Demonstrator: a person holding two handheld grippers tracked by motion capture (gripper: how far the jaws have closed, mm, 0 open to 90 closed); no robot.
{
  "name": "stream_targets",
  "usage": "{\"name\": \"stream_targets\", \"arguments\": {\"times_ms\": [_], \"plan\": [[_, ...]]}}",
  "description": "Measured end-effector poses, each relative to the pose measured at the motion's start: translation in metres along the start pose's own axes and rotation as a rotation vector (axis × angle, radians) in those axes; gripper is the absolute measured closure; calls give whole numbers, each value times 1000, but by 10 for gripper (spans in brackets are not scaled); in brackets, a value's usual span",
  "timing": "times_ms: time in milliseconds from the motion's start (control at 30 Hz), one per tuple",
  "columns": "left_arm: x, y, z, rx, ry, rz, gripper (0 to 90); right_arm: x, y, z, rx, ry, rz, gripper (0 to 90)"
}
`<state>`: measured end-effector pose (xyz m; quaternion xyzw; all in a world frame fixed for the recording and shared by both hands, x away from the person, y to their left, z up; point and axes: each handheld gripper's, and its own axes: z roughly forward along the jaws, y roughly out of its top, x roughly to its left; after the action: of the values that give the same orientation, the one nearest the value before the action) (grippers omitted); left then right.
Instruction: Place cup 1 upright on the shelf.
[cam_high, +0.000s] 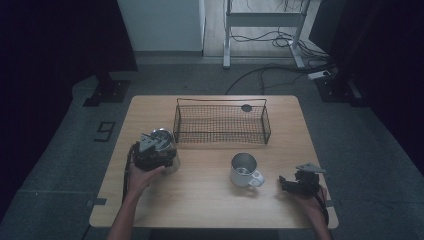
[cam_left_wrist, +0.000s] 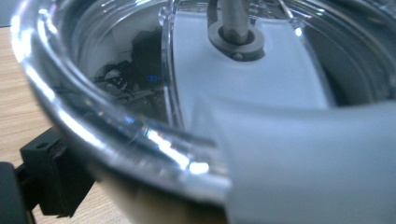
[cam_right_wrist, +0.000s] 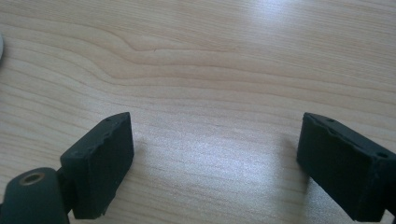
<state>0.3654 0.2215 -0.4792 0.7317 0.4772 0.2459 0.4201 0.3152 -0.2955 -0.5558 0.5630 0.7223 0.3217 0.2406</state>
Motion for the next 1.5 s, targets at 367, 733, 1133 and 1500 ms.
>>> {"name": "stream_targets", "arguments": {"times_ms": [367, 733, 1133, 1500], "plan": [[0, 0, 5, -7, 1, 13, 28, 0, 0, 0, 0, 0, 1, 110], [1, 0, 4, -5, -4, 32, 38, 0, 0, 0, -1, -2, 2, 115], [4, 2, -4, -22, -5, 19, 40, 0, 0, 0, -2, -2, 2, 117], [-4, 20, -22, -49, -28, 40, 40, 0, 0, 0, -2, -3, 4, 120]]}}
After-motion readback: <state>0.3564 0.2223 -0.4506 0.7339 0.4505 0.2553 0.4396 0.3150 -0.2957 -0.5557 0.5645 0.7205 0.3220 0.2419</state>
